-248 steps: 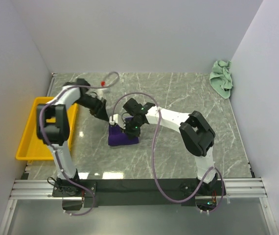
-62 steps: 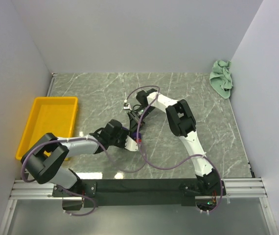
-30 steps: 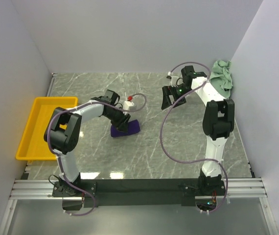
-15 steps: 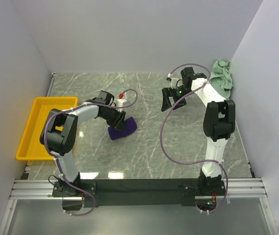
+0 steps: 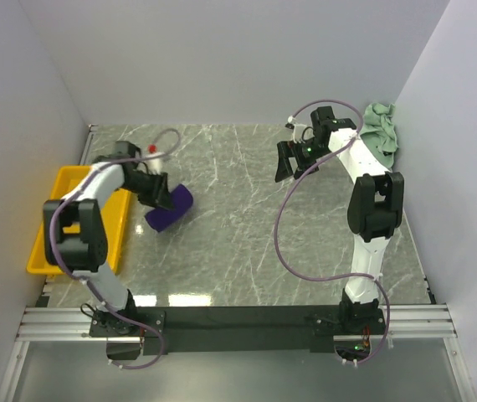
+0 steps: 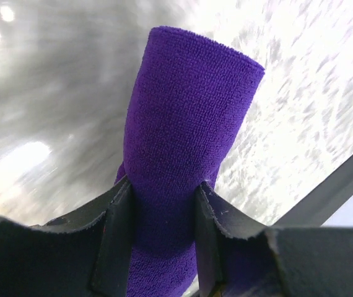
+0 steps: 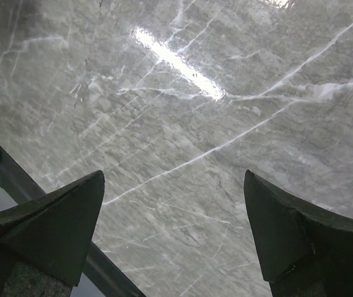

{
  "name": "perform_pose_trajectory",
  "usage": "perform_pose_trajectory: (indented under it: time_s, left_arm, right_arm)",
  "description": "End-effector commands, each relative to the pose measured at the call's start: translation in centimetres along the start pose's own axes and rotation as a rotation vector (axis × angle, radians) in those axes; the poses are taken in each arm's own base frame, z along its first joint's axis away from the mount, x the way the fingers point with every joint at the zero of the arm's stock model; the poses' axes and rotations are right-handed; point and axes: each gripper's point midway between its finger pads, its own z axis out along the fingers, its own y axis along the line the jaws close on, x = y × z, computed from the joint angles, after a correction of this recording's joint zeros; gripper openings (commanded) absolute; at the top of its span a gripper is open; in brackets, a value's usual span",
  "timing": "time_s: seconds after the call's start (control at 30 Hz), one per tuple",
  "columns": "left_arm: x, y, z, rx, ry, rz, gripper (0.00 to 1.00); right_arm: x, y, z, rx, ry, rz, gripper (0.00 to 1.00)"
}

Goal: Roll the towels
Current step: Place the rolled towel into the container

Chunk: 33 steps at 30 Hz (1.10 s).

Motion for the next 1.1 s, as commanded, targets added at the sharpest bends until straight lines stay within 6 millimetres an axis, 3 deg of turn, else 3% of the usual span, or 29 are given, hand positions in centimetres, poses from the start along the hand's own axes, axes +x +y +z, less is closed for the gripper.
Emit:
perform_pose_trajectory:
  time_s: [0.0, 0.07, 0.17, 0.2, 0.3, 0.53, 0.67, 0.83, 1.07]
  left_arm:
    - [-2.5, 0.4, -7.2, -0.009, -0.151, -0.031, 0.00]
    - [-2.8, 2.6, -9.6, -0.072, -0.189, -0.081, 0.00]
    - [-2.0, 8.4, -14.1, -0.213, -0.277, -0.201, 0.00]
    - [-1.8, 9.6, -14.7, -0.249, -0.289, -0.218, 0.00]
    - [-1.2, 13.0, -15.9, -0.319, -0.298, -0.277, 0.00]
    - [-1.4, 19.8, -15.2, -0.451, -0.342, -0.415, 0.00]
    - [-2.0, 22.1, -14.3, -0.484, -0.380, -0.500, 0.00]
    - [-3.6, 23.6, -13.0, -0.456, -0.422, -0.576, 0.00]
    - [-4.8, 23.4, -10.6, -0.425, -0.402, -0.557, 0.01]
  right_arm:
    - [-0.6, 0.7, -0.6, -0.014, -0.019, -0.003, 1.00]
    - [-0.5, 0.7, -0.5, -0.014, -0.013, 0.000, 1.00]
    - [-0.3, 0.5, -0.2, -0.012, -0.004, 0.009, 1.00]
    - [-0.2, 0.5, -0.2, -0.013, -0.002, 0.009, 1.00]
    - [0.0, 0.4, 0.0, -0.016, 0.005, 0.016, 1.00]
    - [0.4, 0.3, 0.0, -0.005, 0.010, 0.019, 1.00]
    - [1.1, 0.4, -0.2, 0.002, 0.018, 0.018, 1.00]
    - [1.8, 0.4, -0.1, 0.001, 0.024, 0.023, 1.00]
    - [1.8, 0.5, -0.2, -0.002, 0.023, 0.019, 1.00]
